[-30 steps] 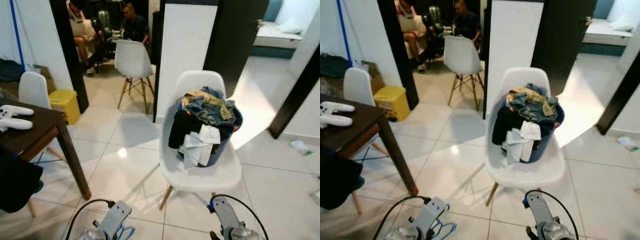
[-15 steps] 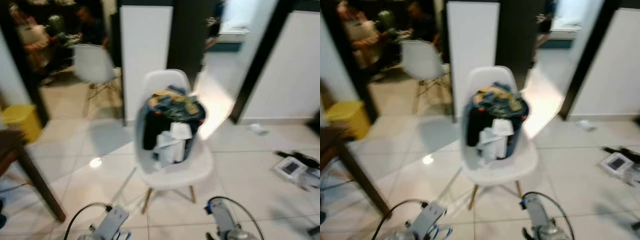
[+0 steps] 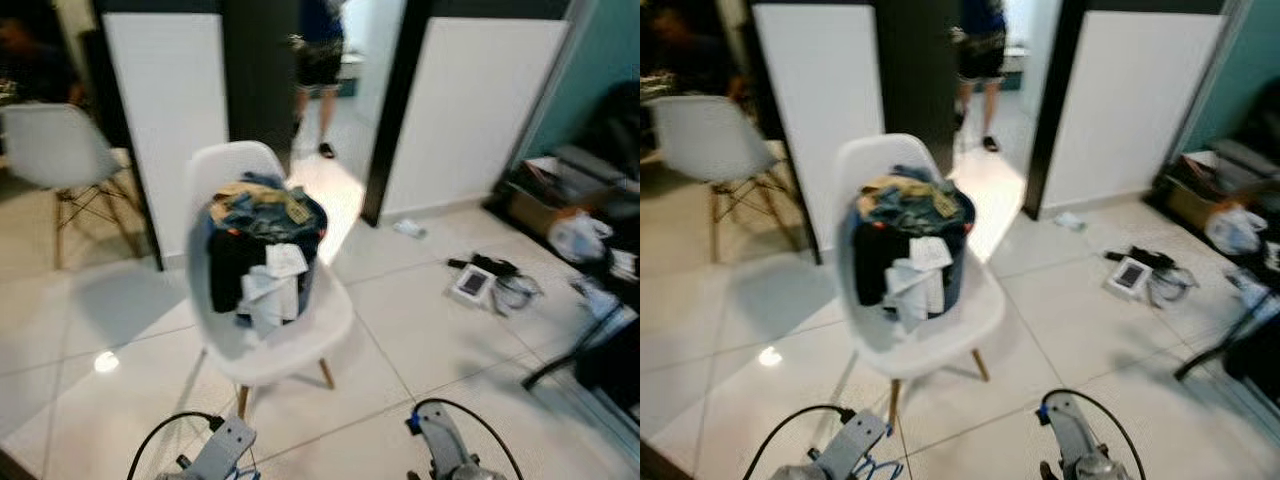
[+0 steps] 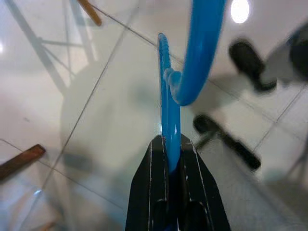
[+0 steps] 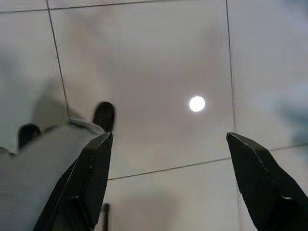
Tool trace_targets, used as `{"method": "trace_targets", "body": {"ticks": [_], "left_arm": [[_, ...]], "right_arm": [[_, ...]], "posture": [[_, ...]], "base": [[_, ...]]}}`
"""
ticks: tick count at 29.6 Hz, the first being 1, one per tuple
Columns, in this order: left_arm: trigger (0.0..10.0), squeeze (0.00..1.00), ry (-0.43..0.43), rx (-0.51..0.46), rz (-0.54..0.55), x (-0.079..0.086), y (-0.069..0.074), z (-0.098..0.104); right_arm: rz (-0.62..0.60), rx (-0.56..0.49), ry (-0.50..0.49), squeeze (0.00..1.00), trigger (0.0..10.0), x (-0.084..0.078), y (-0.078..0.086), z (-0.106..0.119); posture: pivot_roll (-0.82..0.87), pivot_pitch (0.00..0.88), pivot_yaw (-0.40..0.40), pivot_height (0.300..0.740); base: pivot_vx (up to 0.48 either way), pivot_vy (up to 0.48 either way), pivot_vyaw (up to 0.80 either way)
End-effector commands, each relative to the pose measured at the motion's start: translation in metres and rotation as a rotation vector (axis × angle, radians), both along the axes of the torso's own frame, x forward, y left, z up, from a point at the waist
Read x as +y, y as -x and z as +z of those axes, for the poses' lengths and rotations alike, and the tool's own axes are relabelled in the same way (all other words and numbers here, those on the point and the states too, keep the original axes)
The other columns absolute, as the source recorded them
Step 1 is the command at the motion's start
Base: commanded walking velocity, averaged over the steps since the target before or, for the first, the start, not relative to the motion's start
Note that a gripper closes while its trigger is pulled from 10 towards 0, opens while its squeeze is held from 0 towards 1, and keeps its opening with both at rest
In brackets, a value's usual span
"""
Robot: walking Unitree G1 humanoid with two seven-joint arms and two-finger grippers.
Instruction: Hang hanger
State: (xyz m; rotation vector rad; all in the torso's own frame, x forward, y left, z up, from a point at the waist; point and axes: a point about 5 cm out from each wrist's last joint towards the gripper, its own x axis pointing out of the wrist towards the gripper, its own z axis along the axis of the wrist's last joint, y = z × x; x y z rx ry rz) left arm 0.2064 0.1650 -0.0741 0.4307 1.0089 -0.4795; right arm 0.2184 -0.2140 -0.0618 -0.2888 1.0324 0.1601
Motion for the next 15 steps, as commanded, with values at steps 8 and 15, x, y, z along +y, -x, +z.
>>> {"method": "trace_targets", "body": {"ticks": [8, 15], "left_arm": [[10.0, 0.0, 0.004, -0.012, -0.023, -0.0034, -0.0044, 0.0024], [10.0, 0.0, 0.002, -0.012, -0.028, -0.0027, -0.0048, 0.0027]], "right_arm": [[0.008, 0.006, 0.011, 0.0, 10.0, -0.0035, 0.001, 0.0002], [0.011, 0.004, 0.008, 0.0, 10.0, -0.0029, 0.0002, 0.0005]], "posture": [[-0.01, 0.0, -0.014, 0.74], [-0.01, 0.0, -0.013, 0.74]], "base": [[0.0, 0.0, -0.77], [0.0, 0.0, -0.77]]}}
